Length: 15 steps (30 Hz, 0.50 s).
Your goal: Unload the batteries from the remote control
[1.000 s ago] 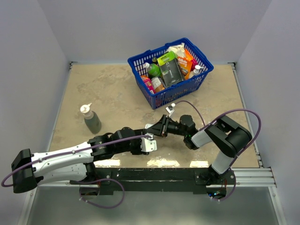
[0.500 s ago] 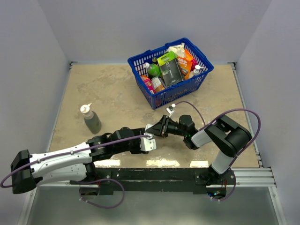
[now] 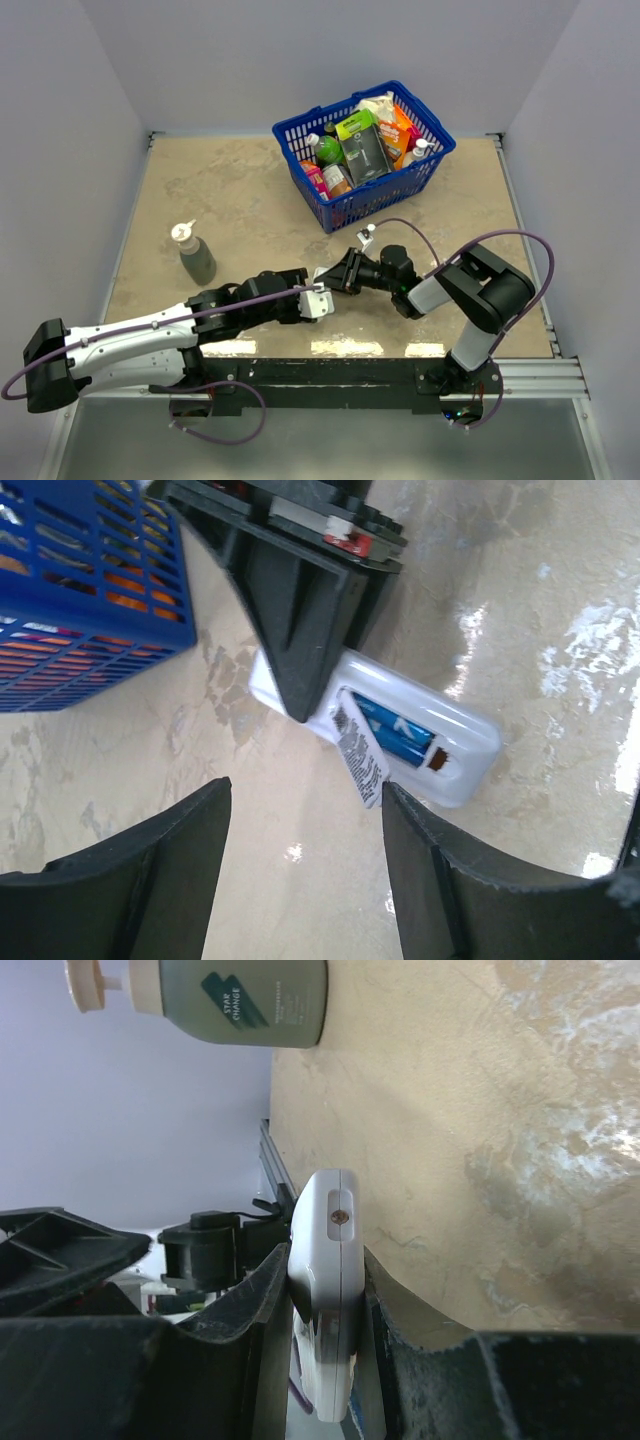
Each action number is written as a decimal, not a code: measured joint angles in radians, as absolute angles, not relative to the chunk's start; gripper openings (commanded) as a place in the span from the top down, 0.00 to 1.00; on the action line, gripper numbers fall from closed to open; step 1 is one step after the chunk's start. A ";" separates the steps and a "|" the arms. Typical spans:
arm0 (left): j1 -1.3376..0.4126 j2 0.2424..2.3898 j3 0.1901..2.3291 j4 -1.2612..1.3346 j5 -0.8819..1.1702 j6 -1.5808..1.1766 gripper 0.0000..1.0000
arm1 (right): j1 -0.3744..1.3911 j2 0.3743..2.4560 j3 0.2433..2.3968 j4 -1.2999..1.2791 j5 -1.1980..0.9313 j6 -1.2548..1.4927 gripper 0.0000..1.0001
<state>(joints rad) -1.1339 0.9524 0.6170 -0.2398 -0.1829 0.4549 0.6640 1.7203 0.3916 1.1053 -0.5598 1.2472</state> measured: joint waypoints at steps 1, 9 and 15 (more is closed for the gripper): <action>-1.134 0.952 0.617 -0.235 -0.194 0.455 0.34 | 0.663 1.725 0.392 1.105 -0.558 1.244 1.00; -1.116 0.983 0.615 -0.165 -0.362 0.452 0.34 | 0.676 1.748 0.385 1.064 -0.609 1.240 1.00; -1.114 1.029 0.611 -0.165 -0.421 0.432 0.34 | 0.682 1.748 0.385 1.092 -0.632 1.251 1.00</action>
